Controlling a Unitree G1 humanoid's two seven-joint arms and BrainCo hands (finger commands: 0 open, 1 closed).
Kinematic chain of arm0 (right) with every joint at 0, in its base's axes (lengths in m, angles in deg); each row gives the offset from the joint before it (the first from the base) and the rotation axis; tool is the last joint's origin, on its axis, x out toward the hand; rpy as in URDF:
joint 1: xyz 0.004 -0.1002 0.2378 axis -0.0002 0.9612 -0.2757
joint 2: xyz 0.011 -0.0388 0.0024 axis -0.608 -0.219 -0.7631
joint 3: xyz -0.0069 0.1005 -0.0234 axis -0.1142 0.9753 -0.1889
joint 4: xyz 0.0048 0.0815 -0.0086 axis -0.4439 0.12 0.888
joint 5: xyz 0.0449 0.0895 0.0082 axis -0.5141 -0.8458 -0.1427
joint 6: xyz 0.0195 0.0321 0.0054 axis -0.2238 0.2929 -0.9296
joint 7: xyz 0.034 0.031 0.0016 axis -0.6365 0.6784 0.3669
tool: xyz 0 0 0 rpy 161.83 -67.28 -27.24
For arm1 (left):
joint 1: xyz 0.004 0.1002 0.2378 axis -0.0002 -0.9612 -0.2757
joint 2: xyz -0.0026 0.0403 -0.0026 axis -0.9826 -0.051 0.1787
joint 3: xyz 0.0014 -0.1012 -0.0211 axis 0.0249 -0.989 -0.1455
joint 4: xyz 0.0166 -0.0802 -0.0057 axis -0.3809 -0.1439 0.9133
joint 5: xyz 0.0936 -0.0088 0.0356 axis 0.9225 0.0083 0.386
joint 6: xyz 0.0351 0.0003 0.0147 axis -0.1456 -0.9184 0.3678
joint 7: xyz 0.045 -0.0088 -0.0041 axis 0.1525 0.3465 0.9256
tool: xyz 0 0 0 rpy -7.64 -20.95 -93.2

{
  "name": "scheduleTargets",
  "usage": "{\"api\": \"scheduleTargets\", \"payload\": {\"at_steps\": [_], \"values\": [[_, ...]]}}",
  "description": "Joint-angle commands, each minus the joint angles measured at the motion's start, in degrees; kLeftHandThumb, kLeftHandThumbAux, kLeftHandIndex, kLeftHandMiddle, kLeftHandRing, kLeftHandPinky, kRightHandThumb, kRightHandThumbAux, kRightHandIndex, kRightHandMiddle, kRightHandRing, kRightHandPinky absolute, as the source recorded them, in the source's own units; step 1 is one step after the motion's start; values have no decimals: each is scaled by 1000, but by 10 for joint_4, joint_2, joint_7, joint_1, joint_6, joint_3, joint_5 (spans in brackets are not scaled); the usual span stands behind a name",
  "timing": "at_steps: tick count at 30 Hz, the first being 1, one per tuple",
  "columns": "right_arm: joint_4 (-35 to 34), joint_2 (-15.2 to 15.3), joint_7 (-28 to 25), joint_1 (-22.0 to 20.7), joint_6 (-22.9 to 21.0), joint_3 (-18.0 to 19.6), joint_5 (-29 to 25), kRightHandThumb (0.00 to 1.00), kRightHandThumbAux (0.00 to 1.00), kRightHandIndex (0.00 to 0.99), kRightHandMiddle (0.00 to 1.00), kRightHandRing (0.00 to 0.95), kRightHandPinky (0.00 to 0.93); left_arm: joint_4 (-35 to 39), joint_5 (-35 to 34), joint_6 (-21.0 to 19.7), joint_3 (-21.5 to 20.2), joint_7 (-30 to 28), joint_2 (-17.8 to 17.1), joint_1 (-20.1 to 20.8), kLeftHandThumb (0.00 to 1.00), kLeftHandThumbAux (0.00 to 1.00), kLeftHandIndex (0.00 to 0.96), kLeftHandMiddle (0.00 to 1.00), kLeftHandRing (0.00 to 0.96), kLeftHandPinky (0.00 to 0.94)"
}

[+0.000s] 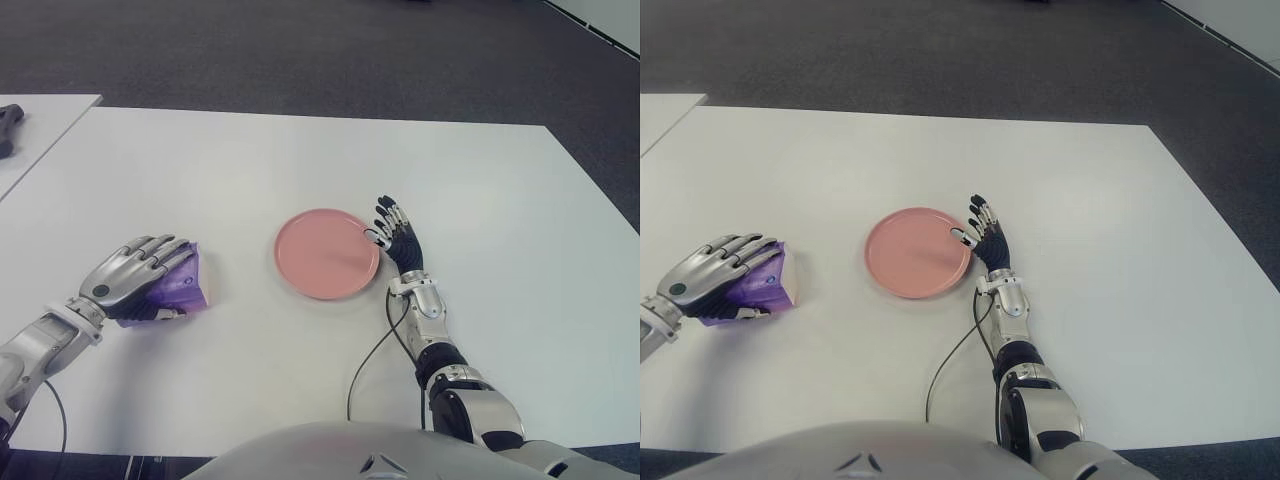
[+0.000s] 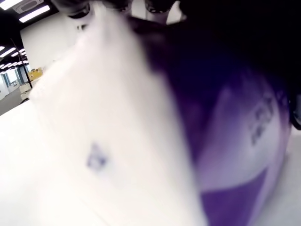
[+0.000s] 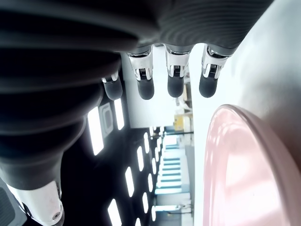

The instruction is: Put the tissue paper into the plate.

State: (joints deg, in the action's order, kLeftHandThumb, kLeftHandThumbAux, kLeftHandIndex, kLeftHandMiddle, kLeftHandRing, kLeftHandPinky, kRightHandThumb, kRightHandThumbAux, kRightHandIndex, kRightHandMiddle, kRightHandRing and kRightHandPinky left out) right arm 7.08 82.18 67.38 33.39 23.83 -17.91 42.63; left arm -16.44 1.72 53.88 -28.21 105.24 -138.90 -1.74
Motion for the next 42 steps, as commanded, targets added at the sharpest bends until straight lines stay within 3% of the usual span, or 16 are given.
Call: {"api": "scheduleTargets", "payload": {"at_steps": [1, 12, 21, 27, 30, 35, 42], "values": [[34, 3, -1, 73, -11, 10, -12, 96, 706, 62, 30, 13, 55, -48, 9, 11, 32, 30, -2, 6, 45, 386, 0, 0, 0, 0], [33, 4, -2, 72, -14, 11, -13, 96, 706, 62, 30, 13, 55, -107, 5, 35, 71, 112, -1, 44, 41, 459, 0, 0, 0, 0], [33, 4, -2, 72, -14, 10, -13, 96, 706, 62, 30, 13, 55, -150, 13, 39, 106, 165, 4, 74, 99, 499, 0, 0, 0, 0], [32, 3, 0, 72, -15, 10, -12, 96, 706, 62, 30, 13, 55, -240, 37, 28, 154, 236, 26, 125, 131, 543, 0, 1, 0, 10], [32, 2, 0, 72, -15, 10, -12, 96, 706, 62, 30, 13, 55, -264, 46, 12, 169, 309, 36, 141, 174, 560, 31, 68, 78, 137], [31, 2, 0, 71, -15, 10, -12, 96, 706, 62, 30, 13, 55, -298, 52, -4, 191, 414, 57, 169, 264, 567, 188, 243, 290, 393], [30, 2, 0, 72, -16, 9, -12, 96, 706, 62, 30, 13, 55, -338, 41, 17, 218, 509, 82, 200, 352, 604, 389, 529, 531, 603]]}}
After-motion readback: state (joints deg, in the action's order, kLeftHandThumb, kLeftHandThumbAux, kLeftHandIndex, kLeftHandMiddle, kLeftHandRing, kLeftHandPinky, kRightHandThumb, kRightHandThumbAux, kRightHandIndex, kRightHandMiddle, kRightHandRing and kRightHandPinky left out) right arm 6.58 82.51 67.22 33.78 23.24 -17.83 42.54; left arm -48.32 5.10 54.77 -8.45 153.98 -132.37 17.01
